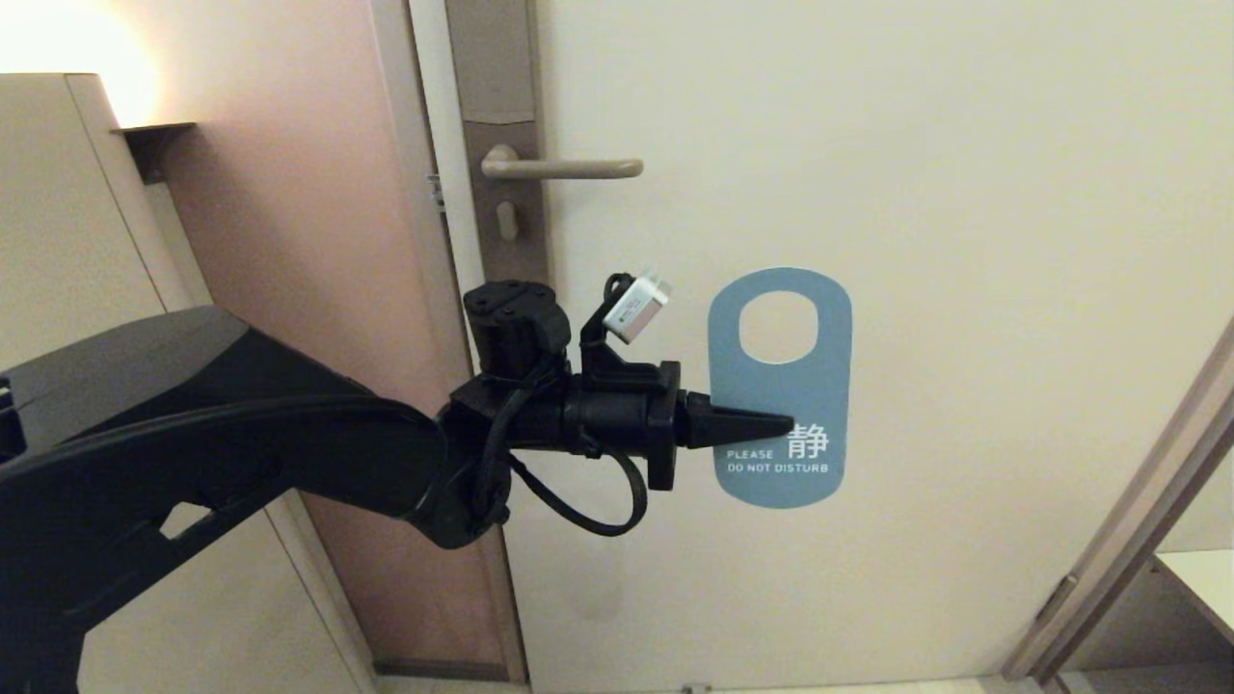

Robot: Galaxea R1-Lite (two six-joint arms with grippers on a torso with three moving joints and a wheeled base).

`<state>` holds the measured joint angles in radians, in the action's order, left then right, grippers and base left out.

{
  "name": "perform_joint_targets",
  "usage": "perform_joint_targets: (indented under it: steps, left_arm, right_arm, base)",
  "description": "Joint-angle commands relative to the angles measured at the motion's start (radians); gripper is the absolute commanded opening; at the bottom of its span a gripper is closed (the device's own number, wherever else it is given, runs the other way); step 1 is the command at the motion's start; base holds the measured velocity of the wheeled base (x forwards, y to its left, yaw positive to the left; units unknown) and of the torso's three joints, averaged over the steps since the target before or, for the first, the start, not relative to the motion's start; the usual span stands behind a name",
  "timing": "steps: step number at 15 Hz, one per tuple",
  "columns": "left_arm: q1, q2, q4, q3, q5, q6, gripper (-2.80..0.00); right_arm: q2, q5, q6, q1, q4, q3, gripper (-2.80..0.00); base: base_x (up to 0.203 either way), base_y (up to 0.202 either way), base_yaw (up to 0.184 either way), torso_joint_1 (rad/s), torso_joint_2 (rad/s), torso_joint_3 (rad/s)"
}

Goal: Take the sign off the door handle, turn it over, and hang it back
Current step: Hand it to the other hand

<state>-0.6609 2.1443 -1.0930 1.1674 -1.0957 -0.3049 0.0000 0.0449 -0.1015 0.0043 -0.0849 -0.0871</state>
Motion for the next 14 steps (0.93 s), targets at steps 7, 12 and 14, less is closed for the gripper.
perform_joint_targets:
  steps: [7,12,14]
  left_arm:
    - [-0.001,-0.003,-0.005,0.001,-0.006,-0.003,-2.8]
    - [-0.002,-0.003,-0.005,0.003,-0.007,-0.003,-2.8]
    - [-0.002,-0.003,-0.005,0.01,-0.007,-0.003,-2.8]
  right_arm:
    - [0.07,0.048,-0.009,0.0,-0.124,-0.148,-2.8]
    - [0.281,0.049,-0.006,0.028,-0.078,-0.219,-2.8]
    - [0.419,0.05,-0.002,0.041,0.005,-0.235,-2.8]
  base:
    - [0.0,0.0,0.0,0.0,0.0,0.0]
    - [0.0,0.0,0.0,0.0,0.0,0.0]
    - [0.0,0.0,0.0,0.0,0.0,0.0]
